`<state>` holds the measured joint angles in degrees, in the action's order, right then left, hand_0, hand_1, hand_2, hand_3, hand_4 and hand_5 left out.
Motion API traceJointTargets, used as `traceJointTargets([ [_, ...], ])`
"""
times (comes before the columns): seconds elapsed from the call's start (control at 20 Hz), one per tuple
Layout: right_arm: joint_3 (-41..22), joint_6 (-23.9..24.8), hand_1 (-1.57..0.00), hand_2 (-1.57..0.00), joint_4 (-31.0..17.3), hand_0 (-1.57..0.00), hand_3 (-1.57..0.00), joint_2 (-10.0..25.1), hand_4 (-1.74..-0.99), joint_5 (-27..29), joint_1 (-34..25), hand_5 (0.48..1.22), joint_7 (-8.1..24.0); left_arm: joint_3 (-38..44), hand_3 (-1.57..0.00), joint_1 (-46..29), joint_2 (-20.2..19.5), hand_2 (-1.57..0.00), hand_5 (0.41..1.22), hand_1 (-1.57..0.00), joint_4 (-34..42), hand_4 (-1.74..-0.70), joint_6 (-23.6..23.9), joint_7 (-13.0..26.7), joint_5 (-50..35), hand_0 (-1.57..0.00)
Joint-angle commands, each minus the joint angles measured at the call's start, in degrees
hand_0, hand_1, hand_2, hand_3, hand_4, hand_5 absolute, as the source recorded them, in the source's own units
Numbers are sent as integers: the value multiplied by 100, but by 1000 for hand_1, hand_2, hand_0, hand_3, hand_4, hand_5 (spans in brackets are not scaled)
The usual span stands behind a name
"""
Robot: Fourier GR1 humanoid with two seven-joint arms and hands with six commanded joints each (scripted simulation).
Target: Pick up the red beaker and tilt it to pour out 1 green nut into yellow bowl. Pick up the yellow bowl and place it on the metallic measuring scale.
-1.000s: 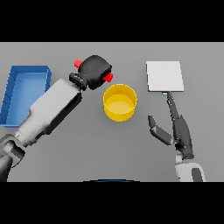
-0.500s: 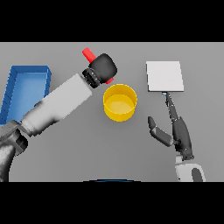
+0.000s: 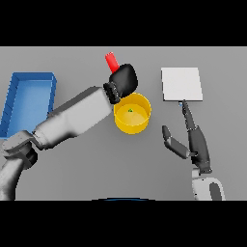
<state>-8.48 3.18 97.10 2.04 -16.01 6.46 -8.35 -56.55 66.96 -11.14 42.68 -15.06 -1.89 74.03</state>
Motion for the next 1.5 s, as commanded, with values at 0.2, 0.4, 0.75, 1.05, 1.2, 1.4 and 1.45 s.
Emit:
traceJointTargets([
  [0.2,-39,30,1,1,-46,1,1,-12,-1073,-76,19,675,-101,-474,-1571,368,8,-1571,1221,-1571,-50,-1733,-265,-306,467,-1571],
  [0.4,-26,48,1,1,56,1,1,15,-1051,-79,41,677,-132,-838,-1571,655,308,-1571,1221,-1571,-420,-1732,-392,-466,821,-1571],
  [0.75,-39,117,1,1,1,1,1,4,-1030,-183,-20,683,-47,-423,-1571,1455,110,-1571,1221,-1571,-833,-1725,-211,-818,736,-1571],
  [1.05,-48,104,1,1,38,1,1,-7,-1009,-146,47,676,-83,849,-1220,2035,-344,-1571,1221,-1571,-1458,-1727,0,-816,-65,-1571],
  [1.2,-76,118,1,1,-4,1,1,0,-996,-208,-38,675,-53,1852,-1391,2276,-562,-1571,1221,-1571,-1952,-1733,-122,-323,-759,-1571],
  [1.4,-46,93,1,1,-90,1,1,-55,-1006,-82,-87,669,-104,3037,-1448,2196,-1142,-1571,1221,-1571,-2350,-1738,114,291,-1648,-1571],
  [1.45,0,91,1,1,-89,1,1,-48,-1004,-19,-114,668,-115,3309,-1454,2076,-1276,-1571,1221,-1571,-2404,-1738,286,474,-1868,-1571],
])
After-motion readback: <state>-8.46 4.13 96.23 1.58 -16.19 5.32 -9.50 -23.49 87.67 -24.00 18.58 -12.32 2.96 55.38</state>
